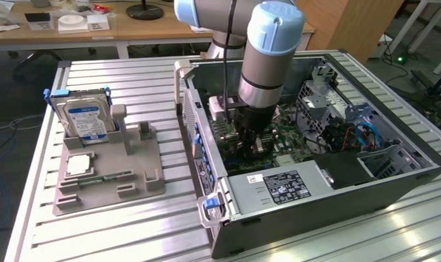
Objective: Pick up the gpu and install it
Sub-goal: 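Insert the gpu into the slot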
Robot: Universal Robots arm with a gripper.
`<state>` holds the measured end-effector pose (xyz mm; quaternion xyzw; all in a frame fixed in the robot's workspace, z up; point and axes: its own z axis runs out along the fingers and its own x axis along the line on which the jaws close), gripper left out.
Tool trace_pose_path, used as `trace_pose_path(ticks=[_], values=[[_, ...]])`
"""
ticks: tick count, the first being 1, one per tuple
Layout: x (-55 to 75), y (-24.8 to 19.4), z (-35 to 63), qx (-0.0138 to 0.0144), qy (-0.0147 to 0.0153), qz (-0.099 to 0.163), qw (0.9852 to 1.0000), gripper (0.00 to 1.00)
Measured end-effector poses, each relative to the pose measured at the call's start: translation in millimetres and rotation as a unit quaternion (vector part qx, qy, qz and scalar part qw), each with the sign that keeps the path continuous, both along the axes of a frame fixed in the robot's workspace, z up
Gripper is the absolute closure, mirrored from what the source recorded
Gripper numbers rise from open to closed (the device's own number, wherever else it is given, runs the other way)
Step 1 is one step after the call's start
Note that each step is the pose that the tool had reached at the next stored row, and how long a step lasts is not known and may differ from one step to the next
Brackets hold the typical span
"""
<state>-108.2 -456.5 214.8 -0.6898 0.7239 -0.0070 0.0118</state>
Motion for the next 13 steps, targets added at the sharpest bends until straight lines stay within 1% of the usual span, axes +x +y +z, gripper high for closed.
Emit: trace_pose_path(ticks=[2,5,8,13], values=[[0.1,-0.2,1.3,-0.0003,0.0000,0.000,1.0000,0.65],[0.1,-0.2,9.0,-0.0002,-0.0022,0.000,1.0000,0.65],[0.1,-0.2,19.8,-0.0002,-0.0045,0.000,1.0000,0.65],[0.1,-0.2,40.5,-0.0001,-0.0064,0.000,1.0000,0.65]])
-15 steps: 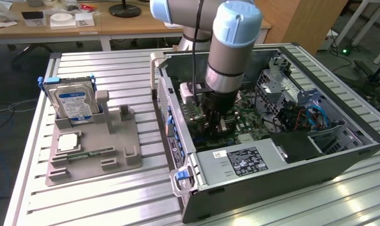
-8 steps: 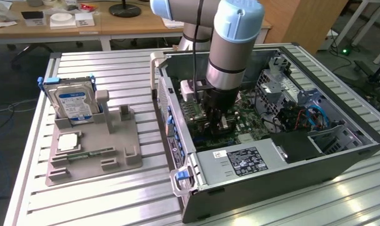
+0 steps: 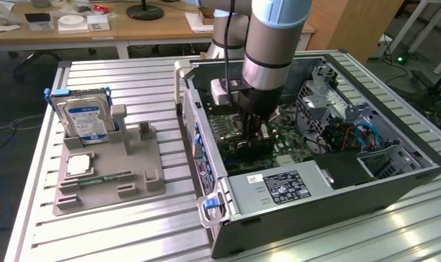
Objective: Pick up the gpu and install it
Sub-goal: 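Insert the gpu into the slot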
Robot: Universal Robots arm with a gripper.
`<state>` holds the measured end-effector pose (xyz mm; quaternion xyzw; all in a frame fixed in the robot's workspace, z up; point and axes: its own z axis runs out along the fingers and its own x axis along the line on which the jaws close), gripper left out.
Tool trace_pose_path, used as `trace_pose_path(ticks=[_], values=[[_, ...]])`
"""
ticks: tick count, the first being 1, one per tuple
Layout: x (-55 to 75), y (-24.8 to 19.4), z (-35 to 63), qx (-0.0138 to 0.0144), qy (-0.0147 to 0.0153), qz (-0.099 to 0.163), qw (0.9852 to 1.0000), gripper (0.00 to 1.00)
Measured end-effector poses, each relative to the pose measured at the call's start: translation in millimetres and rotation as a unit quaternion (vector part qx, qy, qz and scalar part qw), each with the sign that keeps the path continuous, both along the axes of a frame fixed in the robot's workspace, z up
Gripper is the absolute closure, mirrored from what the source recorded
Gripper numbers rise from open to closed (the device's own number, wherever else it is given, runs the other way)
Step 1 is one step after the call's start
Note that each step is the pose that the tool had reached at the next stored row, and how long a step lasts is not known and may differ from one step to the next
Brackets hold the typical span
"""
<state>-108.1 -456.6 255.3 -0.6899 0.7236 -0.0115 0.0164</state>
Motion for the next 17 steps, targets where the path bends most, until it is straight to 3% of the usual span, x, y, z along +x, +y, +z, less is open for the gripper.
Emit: trace_pose_path(ticks=[5,10,12,13,15,17], values=[[0.0,0.0,20.1,0.0000,-0.0019,0.000,1.0000,0.65],[0.0,0.0,21.0,-0.0004,-0.0025,0.000,1.0000,0.66],[0.0,0.0,21.1,-0.0004,-0.0025,0.000,1.0000,0.79],[0.0,0.0,21.1,-0.0004,-0.0025,0.000,1.0000,0.79],[0.0,0.0,21.1,-0.0004,-0.0025,0.000,1.0000,0.90],[0.0,0.0,21.1,-0.0004,-0.0025,0.000,1.0000,0.90]])
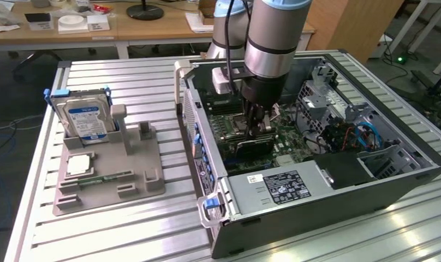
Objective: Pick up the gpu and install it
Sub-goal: 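Insert the gpu into the slot, then press down on the gpu until it lock into place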
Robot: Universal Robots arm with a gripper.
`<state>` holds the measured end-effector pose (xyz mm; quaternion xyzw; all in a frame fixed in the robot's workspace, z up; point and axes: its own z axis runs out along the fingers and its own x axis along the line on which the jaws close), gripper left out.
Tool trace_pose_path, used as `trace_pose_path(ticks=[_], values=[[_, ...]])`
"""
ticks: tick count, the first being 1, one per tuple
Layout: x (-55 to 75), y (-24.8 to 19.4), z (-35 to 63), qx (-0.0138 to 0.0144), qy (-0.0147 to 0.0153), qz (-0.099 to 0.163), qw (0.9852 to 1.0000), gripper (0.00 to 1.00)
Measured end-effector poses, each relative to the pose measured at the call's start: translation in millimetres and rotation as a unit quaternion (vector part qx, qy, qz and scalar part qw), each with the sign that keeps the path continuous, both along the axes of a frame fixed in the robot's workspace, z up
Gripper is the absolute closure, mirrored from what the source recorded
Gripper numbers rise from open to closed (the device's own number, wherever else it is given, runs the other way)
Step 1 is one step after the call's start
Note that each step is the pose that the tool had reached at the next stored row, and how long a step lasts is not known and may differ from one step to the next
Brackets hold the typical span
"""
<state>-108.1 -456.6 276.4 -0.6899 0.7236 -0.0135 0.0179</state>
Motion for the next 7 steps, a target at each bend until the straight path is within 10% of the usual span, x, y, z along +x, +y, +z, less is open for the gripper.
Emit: trace_pose_path(ticks=[7], values=[[0.0,0.0,0.0,0.0000,0.0000,0.000,1.0000,0.90]])
